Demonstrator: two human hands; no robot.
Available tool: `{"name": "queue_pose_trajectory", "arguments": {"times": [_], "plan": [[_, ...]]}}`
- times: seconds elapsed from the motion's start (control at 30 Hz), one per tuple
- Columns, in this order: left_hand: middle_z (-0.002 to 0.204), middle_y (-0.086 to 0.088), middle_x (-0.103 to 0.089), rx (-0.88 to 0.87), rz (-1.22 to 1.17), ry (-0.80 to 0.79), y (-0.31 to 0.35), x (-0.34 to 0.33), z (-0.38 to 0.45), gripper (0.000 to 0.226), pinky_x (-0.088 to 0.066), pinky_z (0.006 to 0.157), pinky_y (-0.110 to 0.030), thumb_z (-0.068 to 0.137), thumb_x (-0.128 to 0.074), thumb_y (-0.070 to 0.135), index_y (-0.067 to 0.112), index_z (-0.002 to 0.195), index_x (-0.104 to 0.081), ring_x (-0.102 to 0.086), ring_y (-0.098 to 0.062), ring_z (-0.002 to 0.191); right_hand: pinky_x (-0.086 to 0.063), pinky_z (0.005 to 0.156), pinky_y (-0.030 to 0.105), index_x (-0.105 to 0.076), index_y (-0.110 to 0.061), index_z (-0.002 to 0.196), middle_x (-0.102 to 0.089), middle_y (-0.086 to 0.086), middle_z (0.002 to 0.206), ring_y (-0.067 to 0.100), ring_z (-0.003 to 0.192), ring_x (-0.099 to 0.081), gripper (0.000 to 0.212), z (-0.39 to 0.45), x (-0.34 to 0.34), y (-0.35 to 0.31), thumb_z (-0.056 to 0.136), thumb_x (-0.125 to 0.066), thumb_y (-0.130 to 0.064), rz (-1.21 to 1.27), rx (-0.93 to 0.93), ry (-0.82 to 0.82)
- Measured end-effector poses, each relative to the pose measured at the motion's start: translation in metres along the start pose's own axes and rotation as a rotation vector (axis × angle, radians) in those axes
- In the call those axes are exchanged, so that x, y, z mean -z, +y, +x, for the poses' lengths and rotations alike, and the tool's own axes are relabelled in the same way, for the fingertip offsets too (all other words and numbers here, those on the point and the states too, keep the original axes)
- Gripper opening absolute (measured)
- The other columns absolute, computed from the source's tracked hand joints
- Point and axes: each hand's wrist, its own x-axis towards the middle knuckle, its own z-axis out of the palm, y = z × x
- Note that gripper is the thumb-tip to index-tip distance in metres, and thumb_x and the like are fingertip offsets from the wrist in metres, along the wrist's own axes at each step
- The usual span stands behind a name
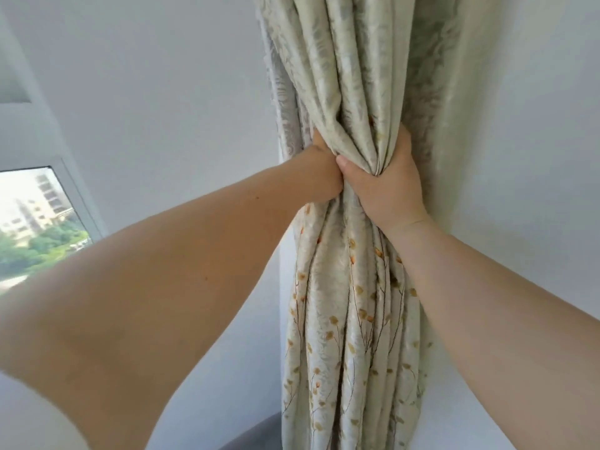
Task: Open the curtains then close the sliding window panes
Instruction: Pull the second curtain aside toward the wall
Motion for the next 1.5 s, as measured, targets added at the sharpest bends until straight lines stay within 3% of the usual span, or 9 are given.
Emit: {"name": "queue_pose_trajectory", "arguments": {"times": [0.07, 0.17, 0.3, 0.5, 0.63, 0.93, 1.07, 1.37, 1.5], "plan": [[0.1, -0.007, -0.057, 0.124, -0.094, 0.017, -0.017, 0.004, -0.016, 0.027, -0.043, 0.077, -0.036, 0.09, -0.038, 0.018, 0.007, 0.108, -0.055, -0.051, -0.024, 0.077, -0.034, 0.076, -0.005, -0.041, -0.03, 0.132, -0.049, -0.031, 0.107, -0.026, 0.095, -0.044, 0.078, -0.002, -0.02, 0.0, 0.065, -0.073, -0.054, 0.021, 0.0, -0.04], [0.097, -0.015, -0.061, 0.307, -0.273, -0.097, -0.037, -0.003, -0.027, 0.029, -0.048, 0.074, -0.031, 0.09, -0.04, 0.017, 0.004, 0.114, -0.051, -0.057, -0.024, 0.079, -0.036, 0.081, -0.002, -0.042, -0.025, 0.131, -0.051, -0.025, 0.112, -0.018, 0.099, -0.048, 0.08, -0.004, -0.038, -0.001, 0.063, -0.076, -0.051, -0.003, 0.014, -0.049], [0.108, -0.004, -0.056, 0.324, -0.53, -0.102, -0.06, -0.002, -0.047, 0.042, -0.053, 0.046, -0.018, 0.087, -0.042, 0.029, 0.017, 0.127, -0.043, -0.066, -0.018, 0.071, -0.041, 0.103, 0.036, -0.037, -0.014, 0.137, -0.051, 0.001, 0.132, 0.013, 0.124, -0.047, 0.092, -0.006, -0.054, -0.002, 0.061, -0.08, -0.044, -0.038, 0.054, -0.051], [0.112, 0.002, -0.058, 0.383, -0.883, 0.017, -0.075, -0.02, -0.08, 0.054, -0.055, 0.078, -0.029, 0.075, -0.06, 0.024, 0.027, 0.126, -0.045, -0.06, -0.017, 0.099, -0.036, 0.106, 0.041, -0.028, -0.009, 0.143, -0.042, 0.015, 0.133, 0.028, 0.126, -0.041, 0.099, -0.025, -0.076, -0.001, 0.063, -0.079, -0.039, -0.103, 0.078, -0.088], [0.117, 0.006, -0.054, 0.472, -0.877, -0.012, -0.081, -0.023, -0.101, 0.06, -0.04, 0.098, -0.037, 0.071, -0.058, 0.023, 0.032, 0.128, -0.044, -0.051, -0.018, 0.111, -0.031, 0.104, 0.046, -0.028, -0.006, 0.143, -0.041, 0.021, 0.135, 0.036, 0.127, -0.036, 0.095, -0.029, -0.083, 0.007, 0.07, -0.075, -0.044, -0.303, 0.113, -0.109], [0.142, 0.003, -0.037, 0.618, -0.637, -0.01, -0.09, -0.01, -0.153, 0.06, -0.035, 0.075, -0.029, 0.085, -0.047, 0.021, 0.036, 0.14, -0.026, -0.04, -0.018, 0.109, -0.023, 0.105, 0.061, -0.009, -0.025, 0.148, -0.024, 0.013, 0.151, 0.034, 0.136, -0.025, 0.106, -0.038, -0.085, -0.009, 0.068, -0.076, -0.046, -0.343, -0.032, -0.204], [0.149, -0.001, -0.029, 0.642, -0.568, -0.029, -0.101, -0.003, -0.206, 0.063, -0.034, 0.092, -0.033, 0.09, -0.047, 0.021, 0.034, 0.143, -0.017, -0.033, -0.026, 0.13, -0.02, 0.109, 0.06, 0.001, -0.029, 0.147, -0.017, 0.011, 0.155, 0.034, 0.139, -0.021, 0.114, -0.069, -0.096, -0.037, 0.066, -0.077, -0.048, -0.311, -0.068, -0.279], [0.142, -0.002, -0.041, 0.871, -0.541, 0.049, -0.127, 0.022, -0.437, 0.055, -0.042, 0.074, -0.025, 0.091, -0.047, 0.021, 0.029, 0.142, -0.027, -0.05, -0.017, 0.099, -0.01, 0.113, 0.053, 0.004, -0.018, 0.149, 0.004, 0.013, 0.159, 0.026, 0.145, 0.0, 0.095, -0.197, -0.142, -0.171, 0.081, -0.061, -0.035, -0.25, 0.007, -0.365], [0.145, 0.0, -0.036, 1.023, -0.537, 0.063, -0.122, 0.039, -0.566, 0.058, -0.042, 0.088, -0.029, 0.088, -0.045, 0.017, 0.026, 0.142, -0.026, -0.046, -0.021, 0.118, -0.013, 0.111, 0.053, -0.008, -0.026, 0.148, -0.009, 0.007, 0.157, 0.022, 0.143, -0.009, 0.086, -0.281, -0.173, -0.26, 0.08, -0.059, -0.035, -0.135, 0.055, -0.591]]}}
